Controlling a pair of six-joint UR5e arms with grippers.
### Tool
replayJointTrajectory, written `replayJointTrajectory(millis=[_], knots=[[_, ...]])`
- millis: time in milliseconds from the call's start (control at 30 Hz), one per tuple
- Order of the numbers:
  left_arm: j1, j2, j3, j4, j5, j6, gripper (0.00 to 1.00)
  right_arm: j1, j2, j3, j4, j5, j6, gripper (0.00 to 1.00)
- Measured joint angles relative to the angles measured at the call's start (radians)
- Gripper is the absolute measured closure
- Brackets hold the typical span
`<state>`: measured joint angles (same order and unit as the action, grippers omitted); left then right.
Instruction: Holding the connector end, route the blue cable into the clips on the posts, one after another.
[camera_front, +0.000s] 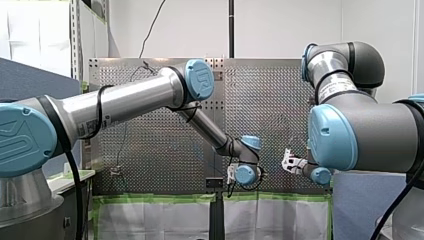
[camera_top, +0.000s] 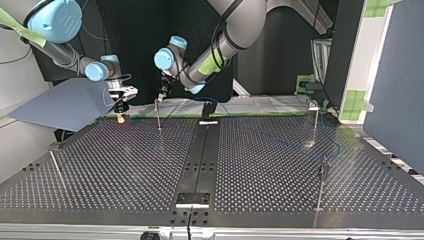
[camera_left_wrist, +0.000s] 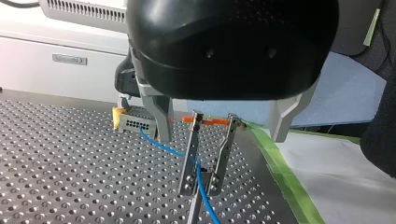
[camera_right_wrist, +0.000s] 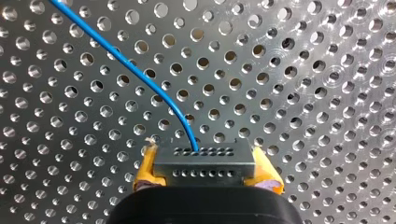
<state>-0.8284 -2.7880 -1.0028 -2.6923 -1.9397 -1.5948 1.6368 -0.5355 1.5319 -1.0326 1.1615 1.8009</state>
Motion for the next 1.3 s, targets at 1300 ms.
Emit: replayJointTrajectory(millis=[1300], knots=[[0.02,0.261,-0.267,0.199,-0.013,-0.161,0.0,-0.022,0.002,0.0,0.02,0.005,0.0,1.0]])
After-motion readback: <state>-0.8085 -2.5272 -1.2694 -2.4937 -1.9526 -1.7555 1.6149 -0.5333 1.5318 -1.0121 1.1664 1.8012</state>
